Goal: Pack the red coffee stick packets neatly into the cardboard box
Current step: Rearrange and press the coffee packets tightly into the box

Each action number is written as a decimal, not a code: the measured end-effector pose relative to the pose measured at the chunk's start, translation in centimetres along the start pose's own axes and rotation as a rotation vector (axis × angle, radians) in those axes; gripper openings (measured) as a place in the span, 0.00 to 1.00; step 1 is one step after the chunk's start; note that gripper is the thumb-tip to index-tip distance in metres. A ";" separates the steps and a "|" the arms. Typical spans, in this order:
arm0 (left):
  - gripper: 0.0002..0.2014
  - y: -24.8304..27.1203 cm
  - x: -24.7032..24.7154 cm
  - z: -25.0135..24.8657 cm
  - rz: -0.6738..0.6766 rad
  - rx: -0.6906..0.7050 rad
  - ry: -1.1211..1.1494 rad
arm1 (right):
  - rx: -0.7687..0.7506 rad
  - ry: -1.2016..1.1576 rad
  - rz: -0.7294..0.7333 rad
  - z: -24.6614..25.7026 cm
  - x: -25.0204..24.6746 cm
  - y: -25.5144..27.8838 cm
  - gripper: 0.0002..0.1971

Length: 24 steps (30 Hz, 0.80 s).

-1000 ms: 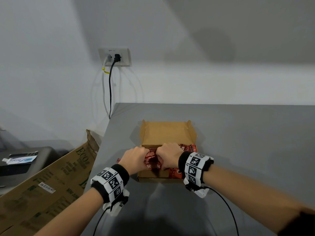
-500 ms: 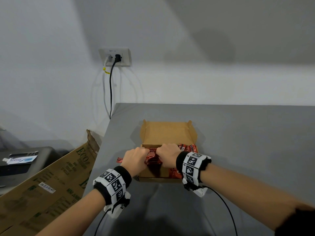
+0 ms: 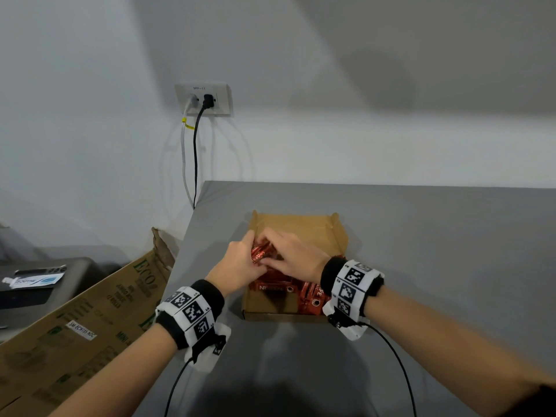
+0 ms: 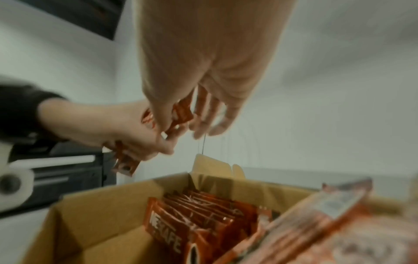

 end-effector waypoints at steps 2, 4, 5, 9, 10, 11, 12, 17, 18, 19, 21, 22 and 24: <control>0.14 -0.2 0.1 -0.4 0.008 0.017 0.026 | -0.025 0.000 0.009 0.2 -0.1 -0.2 0.10; 0.11 -0.1 0.0 -0.4 0.039 0.051 0.032 | -0.008 0.007 0.016 -0.4 -0.2 -0.3 0.09; 0.09 -0.1 -0.1 -0.3 0.060 0.072 0.037 | -0.011 0.020 0.026 -0.6 -0.3 -0.3 0.10; 0.04 0.1 -0.5 0.3 0.083 0.095 0.051 | 0.062 0.005 -0.003 -2.0 -1.2 0.5 0.11; 0.04 0.2 -0.7 0.5 0.068 0.084 0.065 | 0.105 -0.016 -0.012 -2.5 -1.3 0.9 0.10; 0.05 0.2 -0.8 0.7 0.048 0.063 0.083 | 0.144 -0.035 -0.002 -3.0 -1.3 1.2 0.10; 0.06 0.3 -0.9 0.8 0.027 0.039 0.105 | 0.177 -0.051 0.032 -3.4 -1.2 1.4 0.11; 0.03 0.3 -1.2 1.1 -0.061 -0.140 0.297 | 0.229 -0.124 0.065 -3.5 -1.0 1.8 0.16; 0.06 0.3 -1.1 1.2 -0.049 -0.203 0.401 | 0.233 -0.145 0.041 -3.5 -1.1 1.9 0.17; 0.08 0.3 -0.9 1.3 -0.036 -0.263 0.524 | 0.235 -0.156 0.035 -3.3 -1.1 1.9 0.18; 0.11 0.2 -1.0 0.9 -0.026 -0.306 0.745 | 0.227 -0.148 0.071 -3.0 -0.9 1.9 0.19; 0.11 0.1 -1.1 0.6 -0.021 -0.282 0.777 | 0.223 -0.146 0.100 -2.8 -0.8 1.8 0.19; 0.10 -0.1 -1.4 0.2 -0.042 -0.203 0.652 | 0.219 -0.148 0.127 -2.7 -0.6 1.7 0.18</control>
Point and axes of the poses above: each hand's wrist, its own y-axis away from the middle knuckle, its own x-axis out of the palm, z = x × y, the point moved 5 cm from there along -y, towards the middle knuckle, and after that the axes turned 3 degrees about -z, right-handed, at the moved point
